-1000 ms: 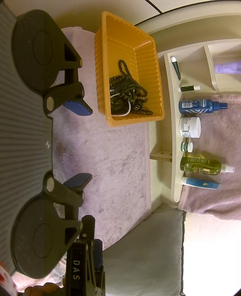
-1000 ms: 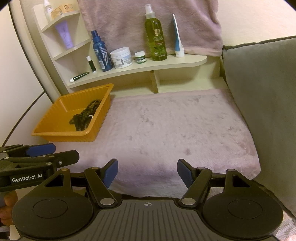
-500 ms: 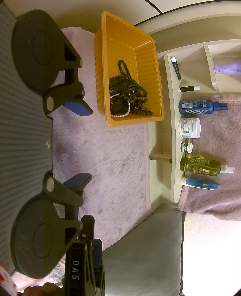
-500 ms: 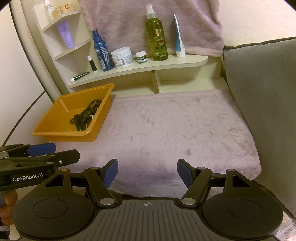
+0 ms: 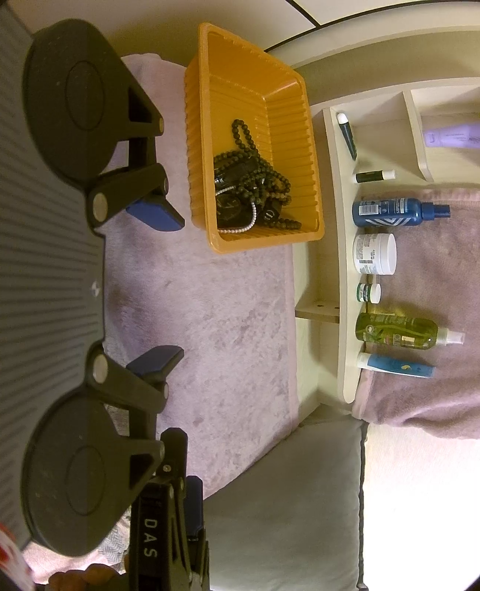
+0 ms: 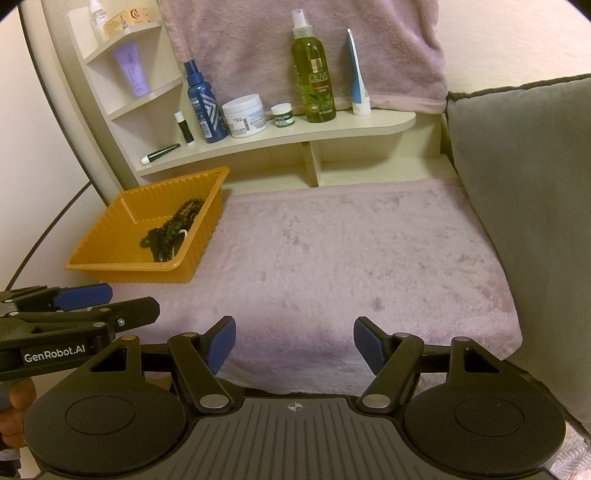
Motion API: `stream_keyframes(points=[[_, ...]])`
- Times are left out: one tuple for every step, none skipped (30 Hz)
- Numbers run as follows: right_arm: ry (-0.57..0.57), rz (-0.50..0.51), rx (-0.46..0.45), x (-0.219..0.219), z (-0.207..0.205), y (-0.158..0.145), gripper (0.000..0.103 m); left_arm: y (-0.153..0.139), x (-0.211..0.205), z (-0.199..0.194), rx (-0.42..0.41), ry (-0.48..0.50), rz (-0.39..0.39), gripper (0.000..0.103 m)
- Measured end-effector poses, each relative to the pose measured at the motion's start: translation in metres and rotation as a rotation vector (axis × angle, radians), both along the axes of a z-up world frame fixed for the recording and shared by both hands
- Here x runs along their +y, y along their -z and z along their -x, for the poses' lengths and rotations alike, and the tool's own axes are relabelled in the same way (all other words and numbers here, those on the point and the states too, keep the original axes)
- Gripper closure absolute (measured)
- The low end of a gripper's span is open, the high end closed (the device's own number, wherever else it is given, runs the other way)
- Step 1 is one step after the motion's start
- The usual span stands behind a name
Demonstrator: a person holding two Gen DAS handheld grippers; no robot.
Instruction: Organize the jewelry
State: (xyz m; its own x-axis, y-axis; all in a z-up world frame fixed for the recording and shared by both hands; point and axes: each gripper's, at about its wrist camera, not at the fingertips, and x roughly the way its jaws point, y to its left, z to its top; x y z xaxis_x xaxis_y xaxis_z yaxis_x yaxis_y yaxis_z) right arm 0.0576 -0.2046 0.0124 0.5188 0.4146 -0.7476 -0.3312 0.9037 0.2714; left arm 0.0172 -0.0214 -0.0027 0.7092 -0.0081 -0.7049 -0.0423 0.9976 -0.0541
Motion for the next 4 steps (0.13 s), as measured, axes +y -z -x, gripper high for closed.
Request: stream_keyframes(points=[[-0.001, 0.000, 0.000, -0.0001, -0.0001, 0.0000, 0.032, 0.0003, -0.0002, -0.0006, 0.002, -0.001, 0.000, 0.037], [-0.001, 0.000, 0.000, -0.0002, -0.0001, 0.0000, 0.032, 0.0008, -0.0005, -0.0011, 0.005, -0.003, 0.001, 0.037], [0.000, 0.000, 0.000, 0.0006, -0.0002, 0.0000, 0.032, 0.0012, -0.0005, -0.0015, 0.008, -0.004, 0.003, 0.037], [-0.001, 0.000, 0.000, -0.0005, -0.0005, 0.0001, 0.032, 0.0013, 0.0000, -0.0024, 0.010, -0.004, 0.005, 0.037]])
